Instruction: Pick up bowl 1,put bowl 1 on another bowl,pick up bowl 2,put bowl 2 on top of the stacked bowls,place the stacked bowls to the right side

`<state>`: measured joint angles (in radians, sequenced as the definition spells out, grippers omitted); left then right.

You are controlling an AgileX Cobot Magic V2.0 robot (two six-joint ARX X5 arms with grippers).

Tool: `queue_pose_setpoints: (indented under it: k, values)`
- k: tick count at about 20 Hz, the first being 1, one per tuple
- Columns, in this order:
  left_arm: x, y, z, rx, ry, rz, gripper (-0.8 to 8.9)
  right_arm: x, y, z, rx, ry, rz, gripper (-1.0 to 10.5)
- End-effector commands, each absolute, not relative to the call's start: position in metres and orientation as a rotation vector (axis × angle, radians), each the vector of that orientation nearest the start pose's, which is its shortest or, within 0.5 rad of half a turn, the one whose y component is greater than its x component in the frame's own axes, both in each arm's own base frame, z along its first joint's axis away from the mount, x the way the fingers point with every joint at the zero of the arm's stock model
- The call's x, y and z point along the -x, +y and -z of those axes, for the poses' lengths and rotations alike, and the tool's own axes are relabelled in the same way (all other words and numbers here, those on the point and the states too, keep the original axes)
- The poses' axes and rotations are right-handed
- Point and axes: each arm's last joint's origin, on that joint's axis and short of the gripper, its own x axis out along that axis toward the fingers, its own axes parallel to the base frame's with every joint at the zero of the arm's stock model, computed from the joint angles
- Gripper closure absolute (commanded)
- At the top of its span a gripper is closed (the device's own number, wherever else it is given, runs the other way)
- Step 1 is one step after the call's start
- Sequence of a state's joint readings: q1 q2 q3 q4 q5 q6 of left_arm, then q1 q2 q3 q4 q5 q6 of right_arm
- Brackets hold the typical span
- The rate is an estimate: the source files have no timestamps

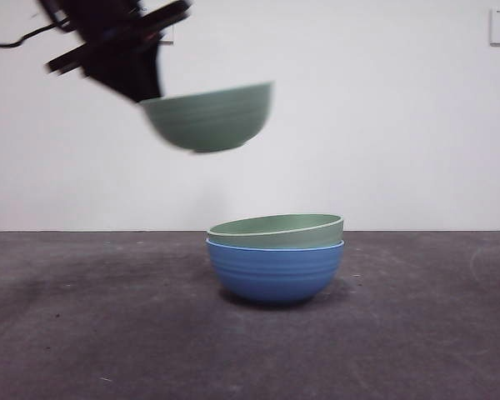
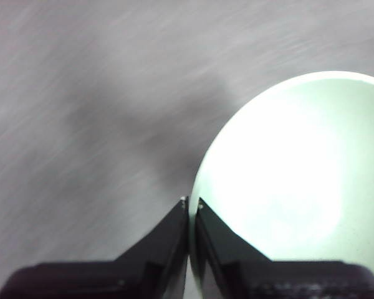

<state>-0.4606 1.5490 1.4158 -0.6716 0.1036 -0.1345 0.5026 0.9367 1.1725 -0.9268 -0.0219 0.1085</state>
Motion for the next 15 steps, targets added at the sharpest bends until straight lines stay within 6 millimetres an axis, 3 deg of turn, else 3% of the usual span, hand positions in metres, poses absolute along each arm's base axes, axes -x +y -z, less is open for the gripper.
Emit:
queue_pose_setpoints:
  k: [1,9,12,15]
  values:
    - [-0.298,-0.165,-0.318,-0.038,0.83,0.513,8.22,-0.142,0.079,-0.369,0.06,0.711,-0.46,7.3]
    - [-0.323,-0.216,-0.247,-0.054,0.978,0.543,8.22,-0.14,0.078,-0.366,0.071,0.749,-0.455,7.3]
    - [-0.328,-0.223,-0.225,-0.08,1.037,0.523,8.22,-0.14,0.077,-0.365,0.073,0.756,-0.454,7.3]
    - [-0.329,-0.223,-0.22,-0.085,1.052,0.506,8.22,-0.14,0.077,-0.365,0.073,0.759,-0.454,7.3]
